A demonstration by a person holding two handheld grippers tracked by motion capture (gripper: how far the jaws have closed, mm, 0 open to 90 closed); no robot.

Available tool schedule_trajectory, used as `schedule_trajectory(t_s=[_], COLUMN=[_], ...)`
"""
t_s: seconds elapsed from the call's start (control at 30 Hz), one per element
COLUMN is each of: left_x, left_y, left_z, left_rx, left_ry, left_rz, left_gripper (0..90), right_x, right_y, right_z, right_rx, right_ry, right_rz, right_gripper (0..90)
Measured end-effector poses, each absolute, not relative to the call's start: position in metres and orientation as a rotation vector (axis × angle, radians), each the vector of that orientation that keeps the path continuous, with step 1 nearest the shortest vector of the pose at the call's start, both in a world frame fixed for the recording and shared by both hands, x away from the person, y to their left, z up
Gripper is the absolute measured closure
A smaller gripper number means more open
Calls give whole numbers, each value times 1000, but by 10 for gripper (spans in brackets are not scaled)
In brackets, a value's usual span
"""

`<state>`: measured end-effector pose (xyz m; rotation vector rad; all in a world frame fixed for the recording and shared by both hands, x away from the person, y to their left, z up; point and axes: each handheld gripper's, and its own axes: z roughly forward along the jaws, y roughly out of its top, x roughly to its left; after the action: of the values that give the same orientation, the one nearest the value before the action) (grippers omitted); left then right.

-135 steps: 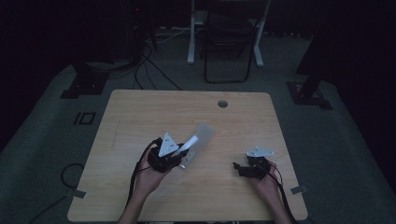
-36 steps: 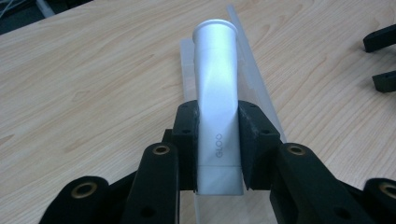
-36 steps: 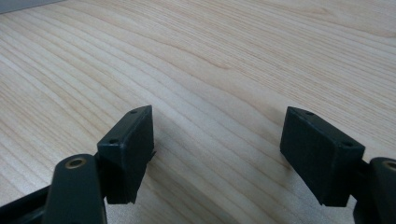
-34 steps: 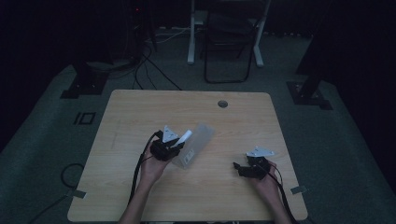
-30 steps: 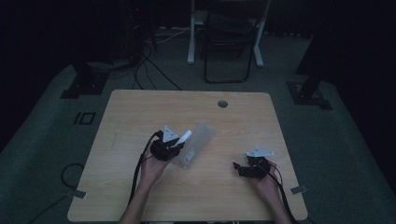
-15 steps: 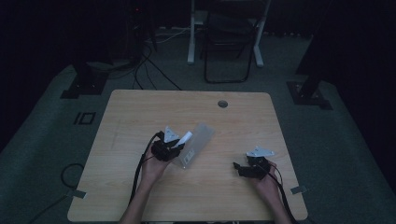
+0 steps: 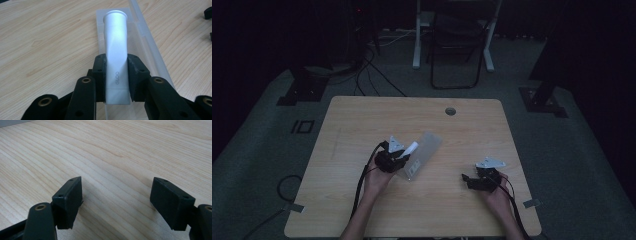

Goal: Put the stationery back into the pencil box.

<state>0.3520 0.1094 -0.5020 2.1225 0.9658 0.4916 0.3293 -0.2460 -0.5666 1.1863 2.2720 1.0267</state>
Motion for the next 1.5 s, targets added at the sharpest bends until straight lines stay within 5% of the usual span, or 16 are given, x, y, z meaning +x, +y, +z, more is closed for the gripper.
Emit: schedule_trajectory(t_s=[1.5], left_x=[355], left_y=[109], left_z=[-514], left_rx=[2129], left_ry=[966], left_rz=[448], left_gripper=[711], right_x=[329], right_y=[-246], right_z=[-567], right_rx=[1186], right_ry=[2272], right_rz=[1026], right_gripper=[258])
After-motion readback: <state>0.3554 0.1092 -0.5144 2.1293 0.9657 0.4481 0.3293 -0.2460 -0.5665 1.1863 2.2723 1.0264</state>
